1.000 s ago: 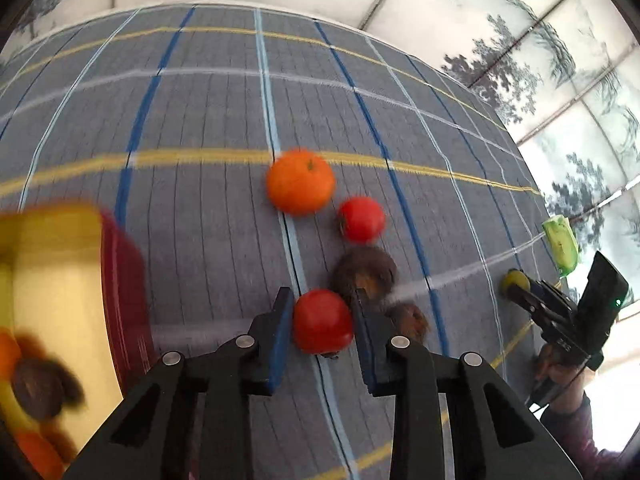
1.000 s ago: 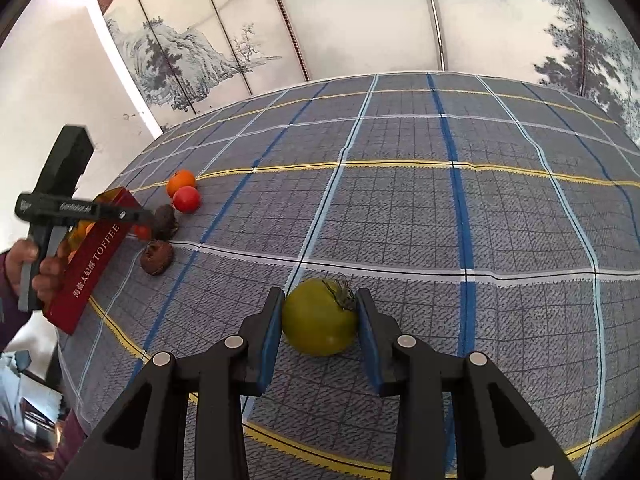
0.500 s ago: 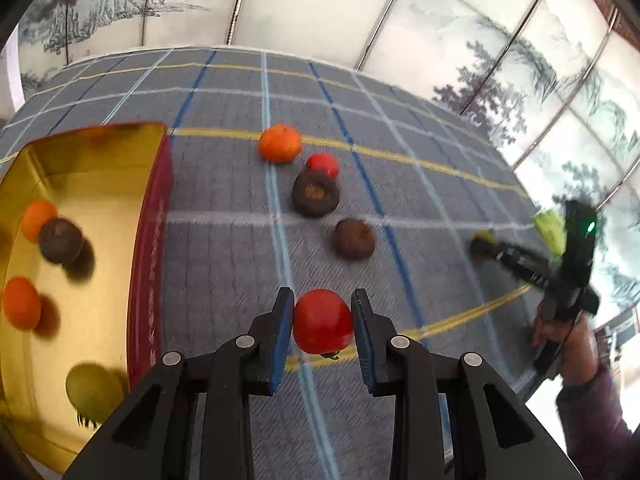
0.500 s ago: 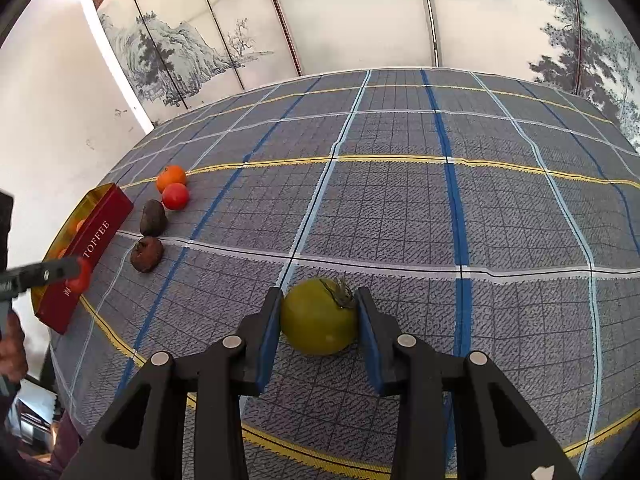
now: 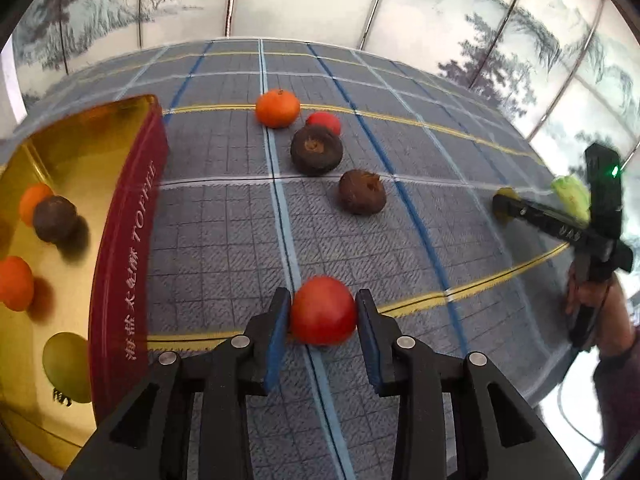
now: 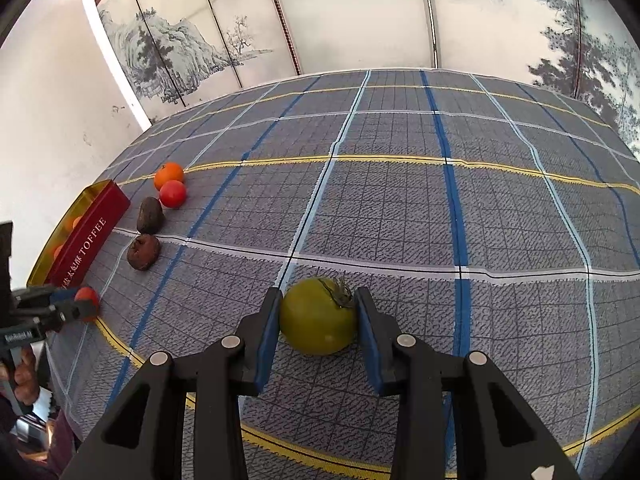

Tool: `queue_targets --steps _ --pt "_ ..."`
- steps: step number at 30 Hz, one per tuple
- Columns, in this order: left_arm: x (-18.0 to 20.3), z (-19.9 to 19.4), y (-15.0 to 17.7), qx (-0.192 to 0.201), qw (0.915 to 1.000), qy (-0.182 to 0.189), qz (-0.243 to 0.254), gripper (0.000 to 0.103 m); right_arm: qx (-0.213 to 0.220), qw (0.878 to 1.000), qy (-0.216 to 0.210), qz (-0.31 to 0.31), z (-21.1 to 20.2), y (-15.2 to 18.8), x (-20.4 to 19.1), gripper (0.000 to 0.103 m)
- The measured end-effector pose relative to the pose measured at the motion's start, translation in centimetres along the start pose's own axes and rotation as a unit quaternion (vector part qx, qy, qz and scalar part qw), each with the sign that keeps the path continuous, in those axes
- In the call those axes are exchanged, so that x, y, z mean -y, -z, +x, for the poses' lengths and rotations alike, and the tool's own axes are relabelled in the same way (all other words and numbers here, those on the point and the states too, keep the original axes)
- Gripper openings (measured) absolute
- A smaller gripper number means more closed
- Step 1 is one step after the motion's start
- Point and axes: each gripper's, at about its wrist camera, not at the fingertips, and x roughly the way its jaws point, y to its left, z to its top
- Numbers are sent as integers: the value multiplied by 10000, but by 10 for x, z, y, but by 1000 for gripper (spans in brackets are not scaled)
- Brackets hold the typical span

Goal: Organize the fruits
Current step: 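Carry the red tomato into the gold tray and open the left gripper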

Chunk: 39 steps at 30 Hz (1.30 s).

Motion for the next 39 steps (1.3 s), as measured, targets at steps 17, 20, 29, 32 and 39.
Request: queue_targets --steps 17,20,29,32,39 --pt "12 -48 -6 629 9969 -459 105 33 -20 9999 107 -78 1 0 -2 34" --pt "11 -60 -6 740 9954 -591 148 33 -29 9998 176 -133 1 1 -4 34" --pt "-8 -81 0 906 9915 -922 118 33 -51 9992 324 -244 2 1 -8 34" --pt "-19 -86 4 955 9896 -1073 50 33 -58 9990 362 -274 3 2 -9 34" --pt "-59 -90 14 937 9836 -1530 -194 33 -64 9987 401 -301 3 1 -12 34"
